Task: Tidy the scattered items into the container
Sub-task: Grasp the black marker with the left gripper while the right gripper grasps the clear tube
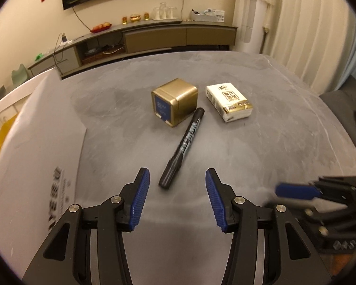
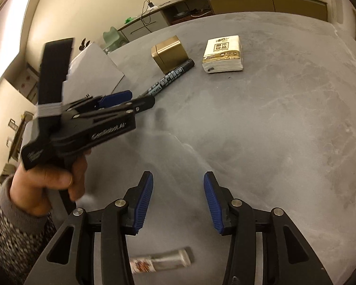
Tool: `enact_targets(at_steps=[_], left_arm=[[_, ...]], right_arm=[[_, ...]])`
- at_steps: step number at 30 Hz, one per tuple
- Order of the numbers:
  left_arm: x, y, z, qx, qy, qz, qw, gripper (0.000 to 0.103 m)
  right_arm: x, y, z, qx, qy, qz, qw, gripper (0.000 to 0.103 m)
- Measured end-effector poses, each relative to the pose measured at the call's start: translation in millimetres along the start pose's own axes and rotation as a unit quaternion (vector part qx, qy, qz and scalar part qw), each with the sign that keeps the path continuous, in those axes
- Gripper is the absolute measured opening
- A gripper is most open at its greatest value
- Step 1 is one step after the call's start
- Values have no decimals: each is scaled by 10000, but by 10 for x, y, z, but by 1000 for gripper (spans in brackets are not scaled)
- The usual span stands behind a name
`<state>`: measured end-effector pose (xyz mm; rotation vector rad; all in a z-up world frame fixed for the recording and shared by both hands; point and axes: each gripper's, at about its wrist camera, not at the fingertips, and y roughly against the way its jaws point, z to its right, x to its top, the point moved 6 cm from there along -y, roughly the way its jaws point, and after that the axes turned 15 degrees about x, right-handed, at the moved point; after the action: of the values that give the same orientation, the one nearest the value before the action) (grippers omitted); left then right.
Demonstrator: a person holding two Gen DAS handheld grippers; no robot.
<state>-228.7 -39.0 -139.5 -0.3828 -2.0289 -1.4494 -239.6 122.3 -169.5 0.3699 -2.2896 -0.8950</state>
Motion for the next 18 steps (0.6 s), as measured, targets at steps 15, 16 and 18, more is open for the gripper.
enact_targets(at_steps=[15,16,18], left_arm=[[-41,-395,30,219,-3,-252,9994,33],[-70,-365,35,238,-41,-253,9994,25],[-139,-298,42,282,-128,-263,9992,21]], right_arm=[[-334,147,-576,452,1711,-869,9804,52],[-403,144,-576,434,1856,-1047,9761,52],[-535,129,-562,324,2139,-1338,9671,46]])
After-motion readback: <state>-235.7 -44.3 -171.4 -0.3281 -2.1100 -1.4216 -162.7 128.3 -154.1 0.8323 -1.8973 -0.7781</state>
